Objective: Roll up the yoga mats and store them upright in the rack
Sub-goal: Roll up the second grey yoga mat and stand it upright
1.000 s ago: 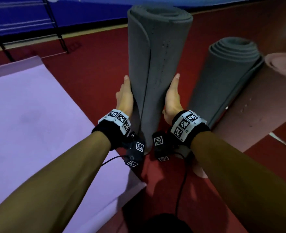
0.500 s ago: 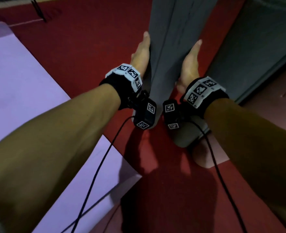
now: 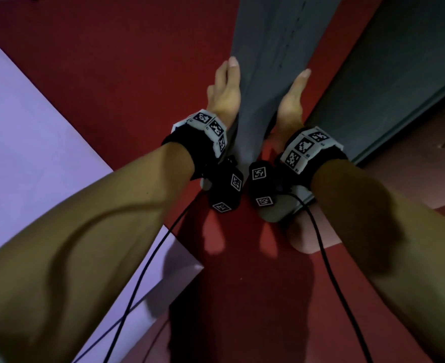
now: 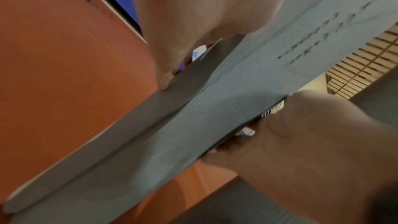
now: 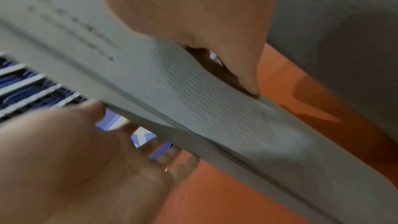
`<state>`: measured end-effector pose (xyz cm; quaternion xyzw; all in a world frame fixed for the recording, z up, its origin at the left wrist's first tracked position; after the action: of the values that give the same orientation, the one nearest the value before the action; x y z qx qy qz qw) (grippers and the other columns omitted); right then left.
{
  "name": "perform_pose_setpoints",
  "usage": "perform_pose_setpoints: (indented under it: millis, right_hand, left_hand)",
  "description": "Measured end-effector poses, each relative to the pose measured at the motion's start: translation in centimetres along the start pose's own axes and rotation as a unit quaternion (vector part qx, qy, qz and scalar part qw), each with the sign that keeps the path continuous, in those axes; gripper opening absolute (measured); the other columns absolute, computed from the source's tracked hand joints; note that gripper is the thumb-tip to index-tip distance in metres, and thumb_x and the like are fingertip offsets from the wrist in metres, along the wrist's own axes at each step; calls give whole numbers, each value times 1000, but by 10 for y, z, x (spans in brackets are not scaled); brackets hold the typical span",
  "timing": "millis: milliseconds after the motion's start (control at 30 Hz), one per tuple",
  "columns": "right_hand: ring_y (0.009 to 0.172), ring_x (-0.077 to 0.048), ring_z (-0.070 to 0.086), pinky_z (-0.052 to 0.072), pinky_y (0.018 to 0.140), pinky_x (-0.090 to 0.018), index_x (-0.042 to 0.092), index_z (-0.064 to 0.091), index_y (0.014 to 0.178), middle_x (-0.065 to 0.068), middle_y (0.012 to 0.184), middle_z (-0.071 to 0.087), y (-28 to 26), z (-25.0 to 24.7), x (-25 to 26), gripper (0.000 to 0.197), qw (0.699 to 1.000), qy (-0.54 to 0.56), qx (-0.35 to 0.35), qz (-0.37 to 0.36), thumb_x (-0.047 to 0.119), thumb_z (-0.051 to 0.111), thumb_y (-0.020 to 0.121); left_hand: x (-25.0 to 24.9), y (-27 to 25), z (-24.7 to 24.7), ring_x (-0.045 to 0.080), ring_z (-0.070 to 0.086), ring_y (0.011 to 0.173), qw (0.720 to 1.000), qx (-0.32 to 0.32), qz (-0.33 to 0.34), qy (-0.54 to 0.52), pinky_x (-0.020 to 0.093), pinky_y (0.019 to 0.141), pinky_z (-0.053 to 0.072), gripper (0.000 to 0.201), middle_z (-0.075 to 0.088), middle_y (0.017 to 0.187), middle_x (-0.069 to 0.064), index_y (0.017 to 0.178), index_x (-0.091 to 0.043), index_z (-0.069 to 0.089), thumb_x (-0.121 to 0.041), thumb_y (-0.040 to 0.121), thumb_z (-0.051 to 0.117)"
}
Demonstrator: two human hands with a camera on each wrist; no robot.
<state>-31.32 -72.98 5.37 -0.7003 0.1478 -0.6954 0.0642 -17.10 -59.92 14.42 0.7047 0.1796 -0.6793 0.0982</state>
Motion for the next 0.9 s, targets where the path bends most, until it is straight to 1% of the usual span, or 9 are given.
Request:
perform_pose_setpoints:
  millis: [67,167,333,433,567,700,733,800,900]
  right_hand:
    - [145,-19,36,20,121,-47,35,34,155,8,160,36,-13,0,3,141,996,76,13,33,111,41,35]
    - [143,-21,40,23,120,-46,31,36,154,5,158,39,-12,-3,4,148,994,108,4,13,110,46,29]
    - [143,-25,39,25,120,-50,27,34,155,1,159,37,-49,-7,13,147,996,88,5,28,108,39,33]
    - [142,-31,40,28,118,-52,22,32,156,-7,158,38,-85,-8,28,140,998,53,1,25,101,31,41]
    - [143,-31,38,27,119,-51,25,27,158,-7,159,36,-112,-11,44,97,1000,-1,-2,-23,85,21,81]
    - [143,-29,36,27,119,-47,20,22,159,-9,159,34,-119,-14,43,78,998,-32,10,-49,70,18,98]
    - [138,-28,41,32,115,-48,21,25,158,-9,155,37,-124,-12,42,83,997,-41,22,-54,76,18,95]
    - [120,-27,50,42,100,-48,24,41,147,-5,140,46,-116,-7,25,122,998,-37,54,-21,105,25,58]
    - [131,-30,51,40,108,-54,23,50,136,-5,147,51,-89,-5,-17,144,995,-51,85,24,112,33,24]
  left_hand:
    - [4,-1,-1,24,23,148,1000,10,-10,-7,43,121,14,69,26,161,1,155,-34,24,-70,96,21]
    - [9,-4,-7,21,36,142,999,12,-24,-40,50,117,27,95,41,152,-2,150,-37,33,-88,70,30]
    - [4,-12,-9,24,36,141,999,14,-18,-31,51,117,28,77,43,150,1,150,-29,34,-72,87,28]
    - [6,-14,-9,25,41,136,999,10,-20,-26,50,115,32,70,46,147,4,148,-28,38,-67,91,28]
    - [7,-17,-7,28,42,135,999,5,-31,-24,52,114,32,74,43,149,7,150,-29,33,-69,89,28]
    - [6,-21,-7,28,42,136,999,-2,-36,-30,51,114,32,69,41,150,7,151,-30,31,-66,92,29]
    - [5,-24,-8,28,41,137,999,-5,-36,-26,51,115,31,65,40,151,7,152,-30,30,-63,96,29]
    - [6,-29,-11,29,40,137,999,-19,-36,-18,49,116,30,60,40,152,8,153,-30,29,-59,100,29]
    - [10,-41,-27,27,40,136,999,-40,-17,0,43,116,28,54,42,150,8,151,-26,34,-53,104,29]
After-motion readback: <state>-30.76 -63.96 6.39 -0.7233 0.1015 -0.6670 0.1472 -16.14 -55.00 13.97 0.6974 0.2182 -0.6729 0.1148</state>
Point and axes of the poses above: each hand's wrist, its own y-axis towards the middle knuckle, its own z-axis out of the palm, x = y × z, the point moved 6 cm from there along y, towards the middle knuckle
